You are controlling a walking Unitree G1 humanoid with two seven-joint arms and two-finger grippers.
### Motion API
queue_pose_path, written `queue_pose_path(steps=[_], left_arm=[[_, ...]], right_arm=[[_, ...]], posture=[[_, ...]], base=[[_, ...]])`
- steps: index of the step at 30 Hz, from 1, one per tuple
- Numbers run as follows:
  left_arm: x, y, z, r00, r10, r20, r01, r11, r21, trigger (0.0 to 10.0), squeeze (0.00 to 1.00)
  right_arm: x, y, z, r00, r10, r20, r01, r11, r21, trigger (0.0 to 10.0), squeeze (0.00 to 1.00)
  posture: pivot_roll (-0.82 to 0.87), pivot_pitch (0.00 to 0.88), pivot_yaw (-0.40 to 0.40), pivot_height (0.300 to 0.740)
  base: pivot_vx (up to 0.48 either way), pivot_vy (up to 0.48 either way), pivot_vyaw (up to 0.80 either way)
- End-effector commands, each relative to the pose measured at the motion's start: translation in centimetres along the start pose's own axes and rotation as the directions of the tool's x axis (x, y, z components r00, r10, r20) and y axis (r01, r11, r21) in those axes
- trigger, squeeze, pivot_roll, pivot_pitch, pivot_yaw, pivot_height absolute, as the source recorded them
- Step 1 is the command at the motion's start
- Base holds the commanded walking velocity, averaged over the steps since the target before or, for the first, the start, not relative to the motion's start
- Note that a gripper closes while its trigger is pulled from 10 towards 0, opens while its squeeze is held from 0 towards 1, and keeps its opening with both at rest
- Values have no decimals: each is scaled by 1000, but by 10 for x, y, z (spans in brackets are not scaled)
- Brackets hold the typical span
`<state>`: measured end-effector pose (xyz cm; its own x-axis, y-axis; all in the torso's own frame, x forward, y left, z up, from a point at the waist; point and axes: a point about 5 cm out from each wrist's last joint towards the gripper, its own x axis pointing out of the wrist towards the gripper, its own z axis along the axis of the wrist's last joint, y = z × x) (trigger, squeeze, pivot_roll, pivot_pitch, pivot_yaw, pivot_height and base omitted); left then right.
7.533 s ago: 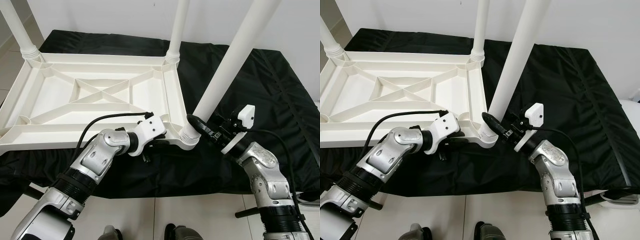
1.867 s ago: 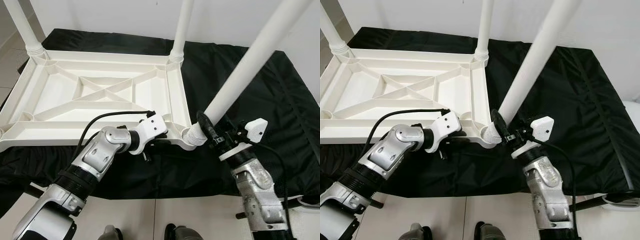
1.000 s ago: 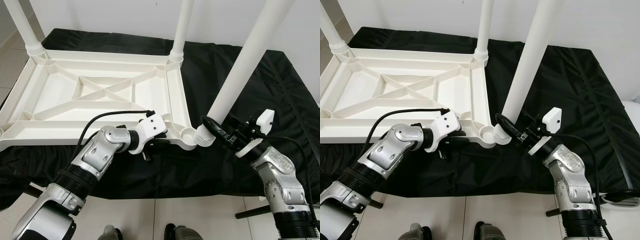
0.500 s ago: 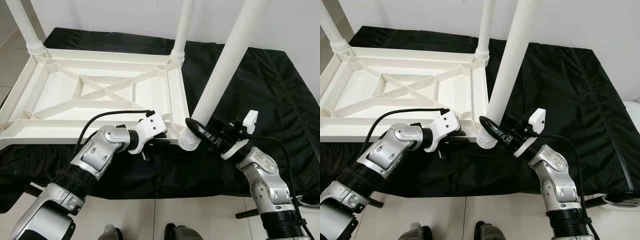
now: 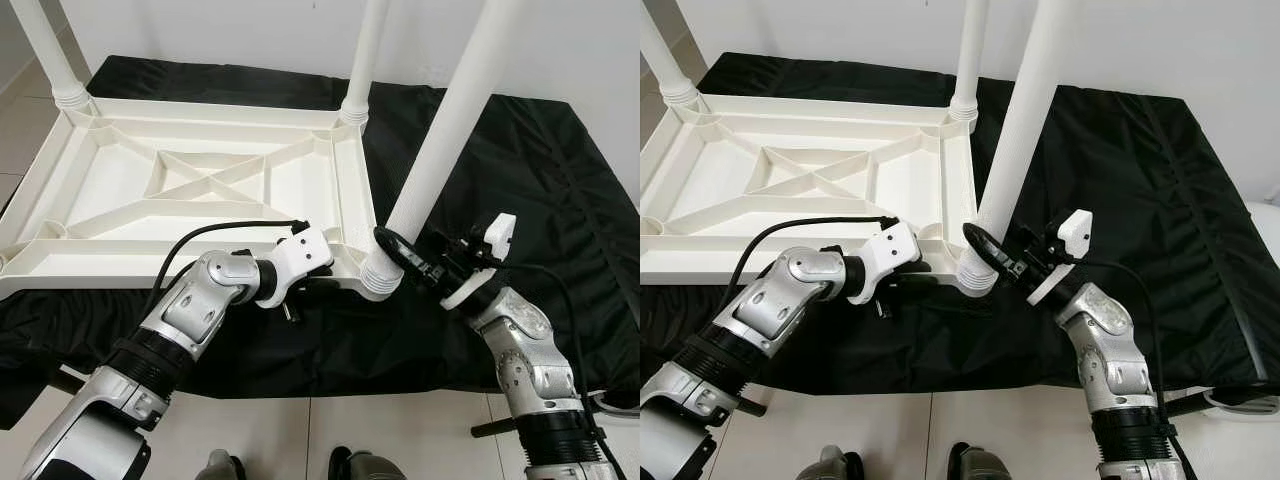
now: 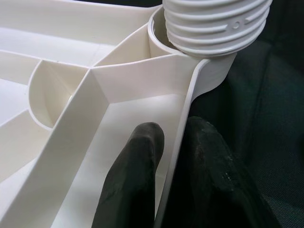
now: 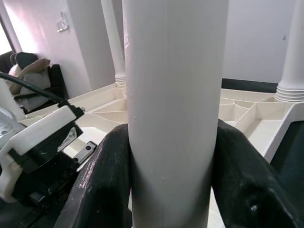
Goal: Building children table
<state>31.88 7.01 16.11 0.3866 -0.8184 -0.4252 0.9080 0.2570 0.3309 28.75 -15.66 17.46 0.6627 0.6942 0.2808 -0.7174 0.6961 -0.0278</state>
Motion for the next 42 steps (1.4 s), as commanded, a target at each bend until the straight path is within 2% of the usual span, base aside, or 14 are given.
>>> queue_pose_path(steps=[1, 8, 10, 16, 23, 24, 26, 28, 34, 42], left_arm=[[-3, -1, 6, 999, -36, 12, 36, 999, 28, 10000, 0], [-3, 1, 6, 999, -34, 12, 34, 999, 29, 10000, 0], [-3, 1, 6, 999, -34, 13, 33, 999, 30, 10000, 0], [-3, 1, 7, 999, -34, 13, 34, 999, 32, 10000, 0], [-4, 1, 8, 999, -35, 14, 34, 999, 34, 10000, 0], [-4, 1, 8, 999, -34, 14, 34, 999, 35, 10000, 0], [-4, 1, 8, 999, -34, 14, 34, 999, 35, 10000, 0], [-4, 1, 8, 999, -33, 15, 33, 999, 34, 10000, 0], [-4, 1, 8, 999, -34, 16, 33, 999, 34, 10000, 0], [-4, 2, 8, 999, -37, 17, 36, 999, 35, 10000, 0]], right_arm=[[-15, 2, -39, 983, -39, -180, 55, 995, 83, 10000, 0], [-14, 3, -41, 981, -57, -187, 70, 995, 66, 10000, 0], [-12, 4, -44, 977, -98, -189, 108, 993, 44, 10000, 0], [-12, 6, -52, 967, -128, -219, 143, 988, 53, 10000, 0], [-13, 11, -53, 972, -102, -213, 117, 992, 57, 10000, 0], [-16, 16, -53, 977, -67, -201, 77, 996, 42, 10000, 0], [-16, 16, -53, 977, -67, -201, 77, 996, 42, 10000, 0], [-24, 22, -56, 976, -51, -211, 60, 998, 35, 10000, 0], [-33, 28, -59, 973, -35, -227, 39, 999, 15, 10000, 0], [-40, 33, -62, 969, -27, -244, 25, 1000, -11, 10000, 0]], posture=[[-58, 158, -33, 740], [-59, 159, -31, 740], [-59, 161, -29, 740], [-58, 162, -28, 740], [-58, 162, -27, 740], [-58, 163, -29, 740], [-58, 163, -29, 740], [-60, 164, -30, 740], [-62, 165, -28, 740], [-65, 166, -22, 740]], base=[[0, 0, 0], [0, 0, 0], [0, 0, 0], [0, 0, 0], [0, 0, 0], [0, 0, 0], [0, 0, 0], [0, 0, 0], [0, 0, 0], [0, 0, 0]])
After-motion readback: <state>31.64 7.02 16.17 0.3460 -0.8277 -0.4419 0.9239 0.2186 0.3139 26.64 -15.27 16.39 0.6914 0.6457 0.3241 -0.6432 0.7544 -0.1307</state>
